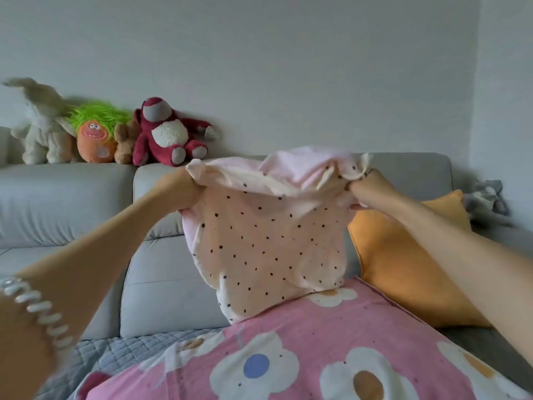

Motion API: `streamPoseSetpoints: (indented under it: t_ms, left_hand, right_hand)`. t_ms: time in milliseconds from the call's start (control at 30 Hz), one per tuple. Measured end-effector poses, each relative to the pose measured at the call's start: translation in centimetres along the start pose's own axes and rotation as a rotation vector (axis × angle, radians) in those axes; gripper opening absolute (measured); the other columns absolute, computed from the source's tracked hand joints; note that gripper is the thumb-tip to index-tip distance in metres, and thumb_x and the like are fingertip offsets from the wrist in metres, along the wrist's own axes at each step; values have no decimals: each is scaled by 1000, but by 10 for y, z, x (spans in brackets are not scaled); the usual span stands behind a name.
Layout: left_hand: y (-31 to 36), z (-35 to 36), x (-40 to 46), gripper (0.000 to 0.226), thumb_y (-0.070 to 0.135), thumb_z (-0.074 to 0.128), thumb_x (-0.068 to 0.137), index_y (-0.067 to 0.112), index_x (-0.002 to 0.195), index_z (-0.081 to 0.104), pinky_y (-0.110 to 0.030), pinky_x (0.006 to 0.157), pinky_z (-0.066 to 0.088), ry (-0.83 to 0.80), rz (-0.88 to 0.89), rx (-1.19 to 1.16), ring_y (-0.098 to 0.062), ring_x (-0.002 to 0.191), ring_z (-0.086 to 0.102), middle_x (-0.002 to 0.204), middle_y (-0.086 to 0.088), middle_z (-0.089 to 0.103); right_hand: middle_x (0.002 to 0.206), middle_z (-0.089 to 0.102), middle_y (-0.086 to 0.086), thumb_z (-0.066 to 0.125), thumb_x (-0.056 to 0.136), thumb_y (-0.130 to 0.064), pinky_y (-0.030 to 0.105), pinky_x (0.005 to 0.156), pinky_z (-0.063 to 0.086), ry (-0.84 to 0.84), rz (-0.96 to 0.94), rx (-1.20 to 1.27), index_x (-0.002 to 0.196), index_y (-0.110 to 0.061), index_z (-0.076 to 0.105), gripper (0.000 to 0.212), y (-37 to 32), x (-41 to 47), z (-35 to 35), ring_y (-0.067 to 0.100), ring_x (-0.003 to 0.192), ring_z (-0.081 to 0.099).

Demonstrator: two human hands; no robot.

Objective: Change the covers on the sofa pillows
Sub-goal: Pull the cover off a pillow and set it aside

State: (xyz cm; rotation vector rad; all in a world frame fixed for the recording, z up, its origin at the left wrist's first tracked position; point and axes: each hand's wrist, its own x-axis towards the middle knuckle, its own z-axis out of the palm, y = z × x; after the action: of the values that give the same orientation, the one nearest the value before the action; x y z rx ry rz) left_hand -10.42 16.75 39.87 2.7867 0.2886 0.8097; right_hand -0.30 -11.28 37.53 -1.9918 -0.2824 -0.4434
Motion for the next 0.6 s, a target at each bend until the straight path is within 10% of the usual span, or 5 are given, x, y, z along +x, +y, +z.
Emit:
streamPoseSetpoints:
  t_ms: [133, 267, 400, 500, 600]
  left_hand:
    - [15, -3, -5, 24, 13, 41, 91, 14, 67, 37, -17, 38, 16, -65, -36, -332, -9, 36, 26, 47, 3, 35]
    - [8, 9, -9, 24, 6, 46, 88, 11, 65, 39, -21, 39, 26, -175, -155, -196, -13, 40, 32, 49, -1, 44]
    - [0, 43, -23, 7, 6, 54, 91, 2, 94, 59, -28, 52, 57, -490, -318, -825, -25, 59, 68, 83, -16, 70]
    - [0, 64, 1, 27, -9, 52, 85, 10, 103, 60, -39, 76, 57, -324, -307, -1121, -29, 85, 69, 96, -15, 71]
    - [5, 61, 36, 24, 1, 52, 84, 24, 84, 58, -31, 72, 45, -3, -124, -1179, -21, 85, 54, 92, -6, 58]
  right_hand:
    - [82, 61, 8, 45, 79, 4, 27, 41, 53, -31, 88, 57, 98, -13, 58, 28, -19, -4, -14, 21, 47, 64]
    - [63, 61, 7, 40, 87, 9, 38, 58, 59, -230, 269, 373, 94, -7, 57, 24, -11, -12, -12, 15, 53, 62]
    - [46, 34, -1, 27, 87, 11, 18, 39, 32, -230, 331, 491, 65, -14, 44, 38, 23, -7, 20, 8, 37, 32]
    - [56, 22, -1, 23, 86, 10, 16, 34, 16, -40, 245, 433, 68, -15, 40, 35, 23, 17, 38, 6, 39, 22]
    - [62, 38, 1, 33, 93, 5, 12, 44, 34, 151, -1, 447, 66, -14, 41, 34, 0, 43, 39, 8, 51, 41]
